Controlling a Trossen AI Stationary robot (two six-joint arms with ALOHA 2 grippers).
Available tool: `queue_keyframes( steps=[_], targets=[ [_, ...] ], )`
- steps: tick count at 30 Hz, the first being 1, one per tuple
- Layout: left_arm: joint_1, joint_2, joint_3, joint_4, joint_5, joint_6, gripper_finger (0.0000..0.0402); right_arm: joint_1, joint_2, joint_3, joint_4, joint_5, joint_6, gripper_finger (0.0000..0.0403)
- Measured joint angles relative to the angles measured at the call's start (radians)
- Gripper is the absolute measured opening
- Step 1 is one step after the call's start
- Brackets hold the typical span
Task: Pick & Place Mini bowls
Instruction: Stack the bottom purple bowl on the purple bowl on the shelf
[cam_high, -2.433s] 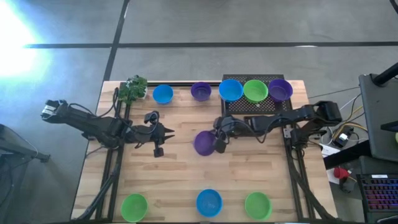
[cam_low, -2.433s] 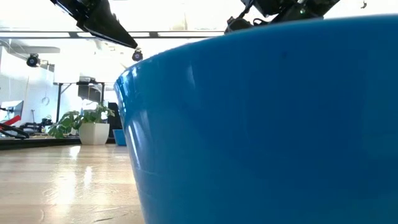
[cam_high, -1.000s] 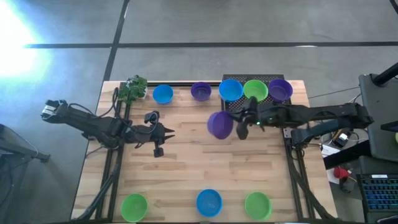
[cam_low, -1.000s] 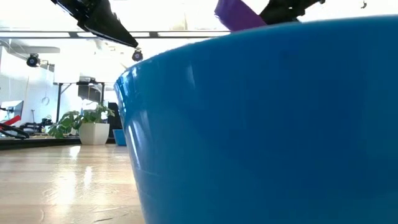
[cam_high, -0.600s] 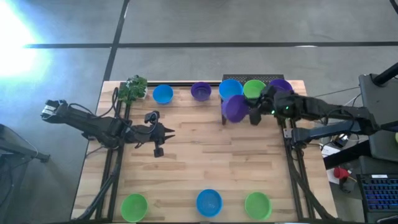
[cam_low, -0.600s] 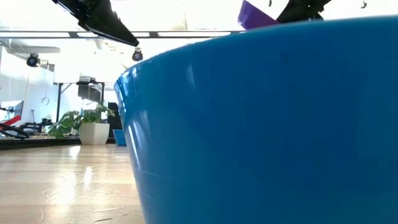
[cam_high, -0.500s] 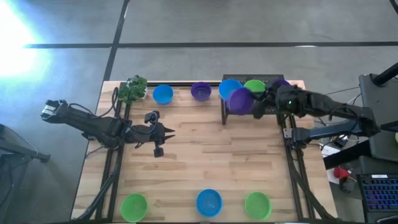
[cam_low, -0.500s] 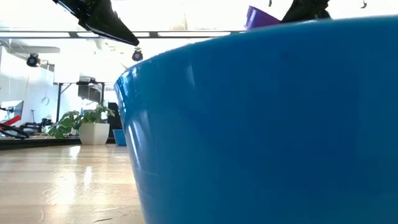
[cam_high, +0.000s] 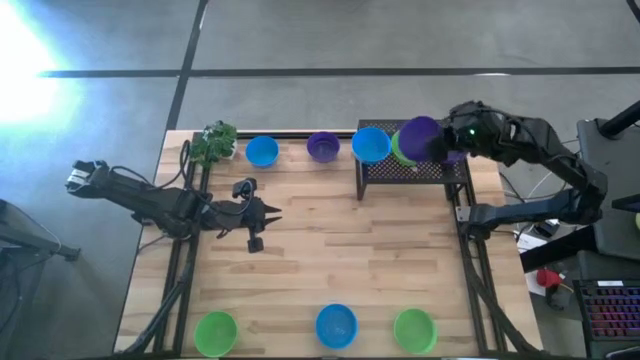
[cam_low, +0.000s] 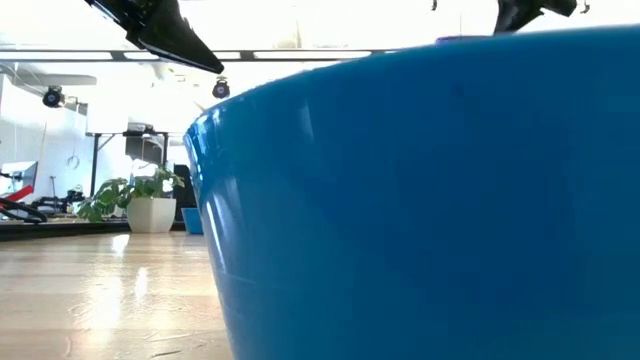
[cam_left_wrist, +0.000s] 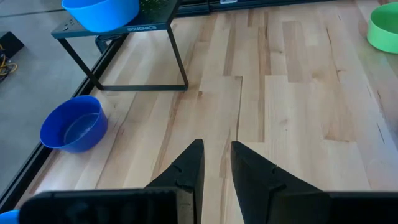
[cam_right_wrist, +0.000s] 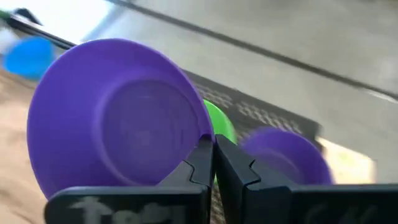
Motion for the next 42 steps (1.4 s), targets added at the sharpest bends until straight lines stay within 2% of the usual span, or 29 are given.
queue_keyframes(
  steps=[5, 20, 36, 42],
  targets=[
    [0.0, 0.0, 0.0, 0.0, 0.0, 0.0, 0.0074, -0.067, 0.032, 0.032, -0.134, 0.071, 0.038, 0.0008],
    [0.001, 0.0, 0.0, 0.0, 0.0, 0.0, 0.0074, -0.228, 0.075, 0.029, -0.226, 0.186, 0.056, 0.0008],
    [0.001, 0.0, 0.0, -0.001, 0.0, 0.01, 0.0074, -0.251, 0.119, -0.025, -0.243, 0.172, 0.052, 0.0008],
    [0.001, 0.0, 0.0, 0.0, 0.0, 0.01, 0.0074, -0.25, 0.119, -0.025, -0.244, 0.119, 0.057, 0.0008]
  ],
)
